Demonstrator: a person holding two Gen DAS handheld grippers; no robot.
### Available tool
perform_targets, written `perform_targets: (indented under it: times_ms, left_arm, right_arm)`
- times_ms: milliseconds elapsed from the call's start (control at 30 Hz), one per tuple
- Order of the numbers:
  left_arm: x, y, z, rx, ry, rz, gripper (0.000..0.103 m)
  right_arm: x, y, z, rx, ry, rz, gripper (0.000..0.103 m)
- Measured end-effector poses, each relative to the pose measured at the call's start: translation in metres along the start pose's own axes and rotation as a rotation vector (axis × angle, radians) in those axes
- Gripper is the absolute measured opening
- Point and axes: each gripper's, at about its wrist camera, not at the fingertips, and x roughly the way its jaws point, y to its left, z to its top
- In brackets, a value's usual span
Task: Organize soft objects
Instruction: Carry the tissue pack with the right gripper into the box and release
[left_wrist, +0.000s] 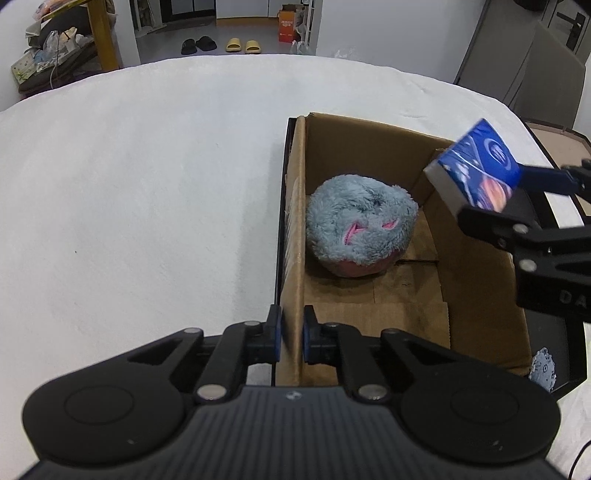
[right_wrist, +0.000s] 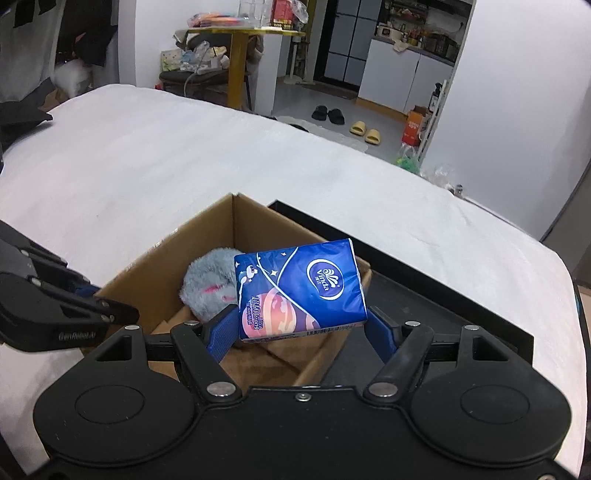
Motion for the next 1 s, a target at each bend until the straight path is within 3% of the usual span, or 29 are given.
perform_targets:
  times_ms: [133, 700, 800, 933, 1000]
  left_arm:
    - [0.000, 0.002, 0.000, 0.000, 0.004, -0.006, 0.010]
    - [-0.008, -0.007, 0.001, 0.013, -0.017, 0.037, 0.014]
    - [-0.010, -0.008, 0.002, 0.006, -0.015, 0.046, 0.021]
    - [-0.012, -0.011, 0.003, 0.004, -0.014, 0.064, 0.045]
    - [-0.014, -0.013, 0.004, 0.001, -0.021, 0.073, 0.049]
  right_arm:
    - [0.005, 0.005, -0.001, -0.039, -0.014, -0.044, 0.082]
    - [-0.008, -0.017, -0.022, 0.069, -0.004, -0.089, 0.083]
    - [-0.011, -0.022, -0.030, 0.087, 0.005, -0.092, 0.083]
    - [-0.016, -0.032, -0.042, 0.145, 0.021, -0.070, 0.083]
    - [-0.018, -0.038, -0.050, 0.180, 0.034, -0.069, 0.083]
